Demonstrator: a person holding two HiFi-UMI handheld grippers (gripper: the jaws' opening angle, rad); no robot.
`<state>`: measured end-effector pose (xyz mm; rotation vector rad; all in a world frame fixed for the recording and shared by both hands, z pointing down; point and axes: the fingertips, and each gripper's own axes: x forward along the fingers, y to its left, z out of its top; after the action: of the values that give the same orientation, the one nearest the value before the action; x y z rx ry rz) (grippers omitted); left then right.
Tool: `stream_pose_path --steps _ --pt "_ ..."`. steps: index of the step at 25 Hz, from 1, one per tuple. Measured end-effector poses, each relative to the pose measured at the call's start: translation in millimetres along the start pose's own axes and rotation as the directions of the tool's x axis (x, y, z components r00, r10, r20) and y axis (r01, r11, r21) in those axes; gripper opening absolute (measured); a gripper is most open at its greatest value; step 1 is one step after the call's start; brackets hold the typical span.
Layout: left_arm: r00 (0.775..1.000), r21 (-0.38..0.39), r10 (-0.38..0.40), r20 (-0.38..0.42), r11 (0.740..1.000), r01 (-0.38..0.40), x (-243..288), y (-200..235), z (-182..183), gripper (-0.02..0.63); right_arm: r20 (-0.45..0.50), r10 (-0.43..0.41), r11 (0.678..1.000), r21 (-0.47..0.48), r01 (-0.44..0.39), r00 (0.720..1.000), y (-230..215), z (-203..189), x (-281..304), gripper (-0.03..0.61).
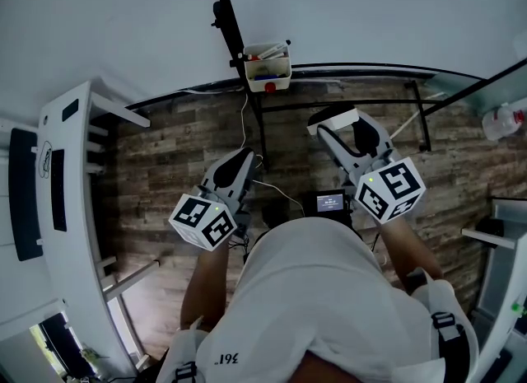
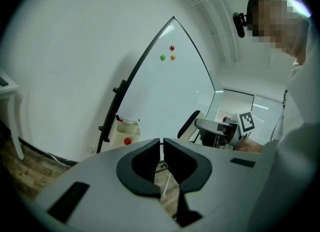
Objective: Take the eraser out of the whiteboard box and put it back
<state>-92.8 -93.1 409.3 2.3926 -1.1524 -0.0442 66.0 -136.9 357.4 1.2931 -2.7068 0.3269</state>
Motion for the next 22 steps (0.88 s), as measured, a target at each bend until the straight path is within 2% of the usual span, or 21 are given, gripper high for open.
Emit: stream_pose_path --steps 9,22 --pt "1.000 0.073 -0.027 -0.002 0.997 0.027 28 17 10 0.011 0.002 -0.012 0.999 -0.050 0.012 1.000 -13 9 29 0.270" --pt "1.000 0.115 -0.025 -0.012 0.993 0.026 59 40 29 0.011 -0.012 -0.011 0.995 -0.098 0.010 1.000 -27 16 74 0.270"
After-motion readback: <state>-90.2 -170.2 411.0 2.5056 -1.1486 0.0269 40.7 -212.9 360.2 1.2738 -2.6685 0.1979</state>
